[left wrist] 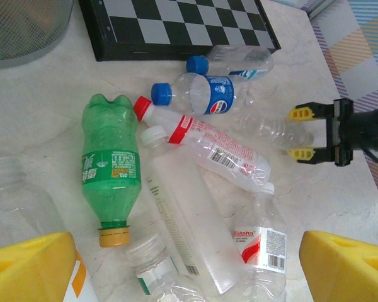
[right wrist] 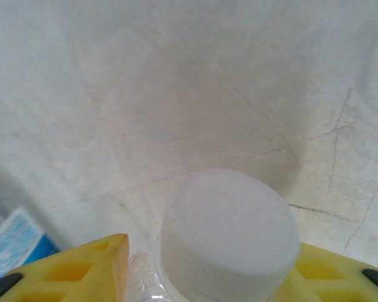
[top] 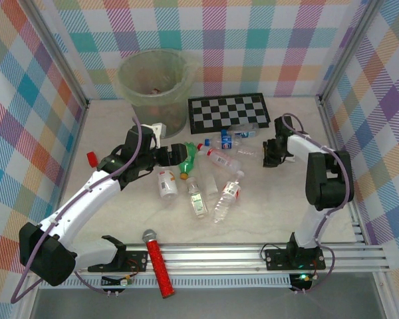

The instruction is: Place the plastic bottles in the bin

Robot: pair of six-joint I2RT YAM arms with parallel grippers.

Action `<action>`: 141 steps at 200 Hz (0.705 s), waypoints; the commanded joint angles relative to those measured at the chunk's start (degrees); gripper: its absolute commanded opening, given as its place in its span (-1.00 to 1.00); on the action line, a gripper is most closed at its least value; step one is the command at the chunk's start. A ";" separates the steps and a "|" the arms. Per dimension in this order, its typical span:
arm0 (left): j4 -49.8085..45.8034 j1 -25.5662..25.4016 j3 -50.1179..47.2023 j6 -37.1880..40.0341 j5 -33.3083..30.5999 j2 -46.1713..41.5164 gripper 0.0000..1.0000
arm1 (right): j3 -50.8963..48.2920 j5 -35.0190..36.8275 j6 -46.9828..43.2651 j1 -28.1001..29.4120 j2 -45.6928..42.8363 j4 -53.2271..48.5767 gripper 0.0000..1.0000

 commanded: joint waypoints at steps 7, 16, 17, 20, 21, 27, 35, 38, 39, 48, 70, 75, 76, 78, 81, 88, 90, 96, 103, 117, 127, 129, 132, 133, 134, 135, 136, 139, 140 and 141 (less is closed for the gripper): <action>0.09 -0.78 2.36 0.49 1.15 -0.06 0.82 | -1.37 1.28 -3.84 -0.59 -5.94 0.73 -0.04; 0.51 -0.78 2.70 0.54 2.42 0.40 0.83 | -1.30 1.57 -5.90 -0.60 -7.23 -0.36 -0.05; 0.54 -0.78 2.78 0.50 2.50 0.49 0.83 | -1.29 1.59 -6.14 -0.59 -7.41 -0.50 -0.06; 0.57 -0.83 2.92 0.57 3.22 0.67 0.84 | -1.28 1.73 -6.97 -0.63 -7.94 -0.89 -0.06; 0.66 -0.85 2.97 0.65 3.48 0.72 0.84 | -1.28 1.80 -7.30 -0.65 -8.08 -0.99 -0.07; 0.87 -0.86 3.38 0.99 4.98 1.27 0.86 | -1.28 1.82 -9.53 -0.63 -9.09 -1.48 -0.08; 0.78 -1.08 4.12 1.83 6.52 2.02 0.92 | -0.99 1.99 -13.67 -0.59 -10.38 -2.45 -0.11; 0.62 -1.27 4.47 2.17 6.80 2.28 0.93 | -0.82 2.11 -15.53 -0.52 -10.97 -2.89 -0.12; 0.55 -1.33 4.58 2.37 6.85 2.40 0.94 | -0.74 2.17 -16.19 -0.50 -11.13 -3.04 -0.13; -0.19 -2.01 5.64 4.21 8.13 3.37 0.97 | 0.12 2.85 -22.65 -0.22 -12.70 -4.19 -0.16; 0.15 -2.79 7.14 7.19 13.73 5.30 1.00 | 2.22 3.04 -37.44 1.20 -15.99 -7.38 -0.17; 0.39 -2.92 7.45 7.52 15.05 5.84 1.00 | 2.76 2.90 -41.18 1.66 -16.67 -8.14 -0.17; 0.48 -2.95 7.48 7.55 15.19 5.94 1.00 | 2.85 2.87 -41.89 1.81 -16.79 -8.35 -0.17; 0.57 -2.97 7.61 7.64 15.76 6.15 1.00 | 3.09 2.85 -43.17 1.99 -17.03 -8.73 -0.17; 0.79 -3.04 7.74 7.86 16.36 6.47 1.00 | 3.37 2.84 -45.08 2.42 -17.45 -9.19 -0.17; 1.16 -3.41 8.17 8.29 17.70 7.09 1.00 | 3.81 2.06 -50.34 3.25 -18.50 -9.84 -0.16; 1.29 -3.59 8.27 8.42 18.05 7.27 1.00 | 3.81 1.75 -51.81 3.54 -18.84 -9.87 -0.16; 1.53 -3.94 8.62 8.82 19.03 7.94 1.00 | 3.73 0.89 -55.29 4.34 -19.94 -9.73 -0.16; 1.84 -4.60 9.03 9.14 19.78 8.67 1.00 | 3.29 -0.67 -58.67 5.19 -21.34 -9.16 -0.15; 2.97 -5.87 9.70 9.43 21.25 10.29 1.00 | 2.04 -7.61 -64.26 6.62 -23.89 -6.95 -0.16; 4.60 -6.75 9.71 8.56 21.70 11.15 1.00 | 1.92 -10.24 -66.22 8.04 -25.35 -6.58 -0.17; 4.97 -6.93 9.66 8.31 21.80 11.38 1.00 | 1.94 -10.42 -66.32 8.21 -25.48 -6.56 -0.17; 5.55 -7.18 9.62 8.06 21.95 11.64 1.00 | 2.03 -11.02 -67.16 8.91 -25.88 -6.58 -0.17; 5.74 -7.28 9.62 7.91 22.02 11.74 1.00 | 2.09 -11.12 -67.36 9.00 -25.97 -6.65 -0.17; 5.84 -7.37 9.58 7.84 22.10 11.83 1.00 | 2.12 -11.21 -67.55 9.22 -26.10 -6.64 -0.17; 5.89 -7.46 9.55 7.71 22.14 11.88 1.00 | 2.18 -11.30 -67.78 9.50 -26.20 -6.68 -0.17; 5.95 -7.54 9.54 7.60 22.25 11.95 1.00 | 2.29 -11.26 -67.89 9.78 -26.30 -6.70 -0.17; 7.53 -7.81 9.49 7.27 22.48 12.26 1.00 | 2.44 -11.38 -68.27 10.39 -26.56 -6.79 -0.17; 7.92 -7.90 9.46 7.16 22.55 12.40 1.00 | 2.51 -11.39 -68.36 10.62 -26.66 -6.80 -0.17; 8.20 -7.98 9.45 7.07 22.68 12.47 1.00 | 2.59 -11.39 -68.44 10.82 -26.75 -6.80 -0.17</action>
